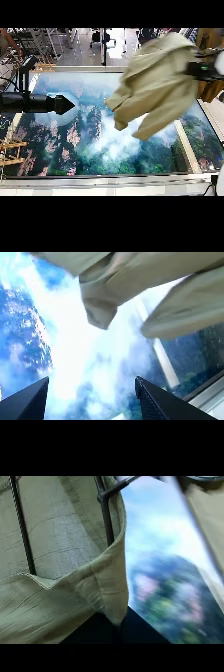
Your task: Fold the clothes and pants, and hang the long-sleeved shirts on hangers.
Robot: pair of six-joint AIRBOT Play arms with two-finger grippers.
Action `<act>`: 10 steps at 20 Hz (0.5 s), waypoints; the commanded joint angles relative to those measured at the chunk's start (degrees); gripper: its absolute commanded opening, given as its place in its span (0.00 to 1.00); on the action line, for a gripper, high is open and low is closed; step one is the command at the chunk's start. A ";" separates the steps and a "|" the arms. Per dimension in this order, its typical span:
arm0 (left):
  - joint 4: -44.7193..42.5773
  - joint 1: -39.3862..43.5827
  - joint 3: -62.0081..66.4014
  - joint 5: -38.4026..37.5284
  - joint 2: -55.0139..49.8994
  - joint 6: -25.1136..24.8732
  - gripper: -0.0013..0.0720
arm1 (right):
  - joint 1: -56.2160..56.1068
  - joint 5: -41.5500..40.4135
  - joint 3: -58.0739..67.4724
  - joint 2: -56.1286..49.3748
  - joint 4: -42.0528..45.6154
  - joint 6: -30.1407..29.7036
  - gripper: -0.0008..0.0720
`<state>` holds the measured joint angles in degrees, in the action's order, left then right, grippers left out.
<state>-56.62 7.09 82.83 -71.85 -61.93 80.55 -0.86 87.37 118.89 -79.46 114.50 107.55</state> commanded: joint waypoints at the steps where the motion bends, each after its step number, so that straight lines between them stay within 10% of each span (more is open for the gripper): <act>1: 0.02 0.02 -0.02 -1.09 -0.04 -0.09 0.81 | 16.02 12.09 0.15 3.17 8.04 0.35 0.03; 4: -0.42 0.02 -0.02 -4.70 -0.04 -3.74 0.81 | 27.61 11.89 0.15 7.54 21.03 0.35 0.03; 10: -3.96 0.00 -0.02 -6.62 -0.04 -4.98 0.81 | 48.81 -15.39 0.15 12.79 29.94 1.97 0.03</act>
<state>-58.50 7.09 82.83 -77.34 -61.93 76.40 37.85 84.62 119.02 -68.29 138.96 108.57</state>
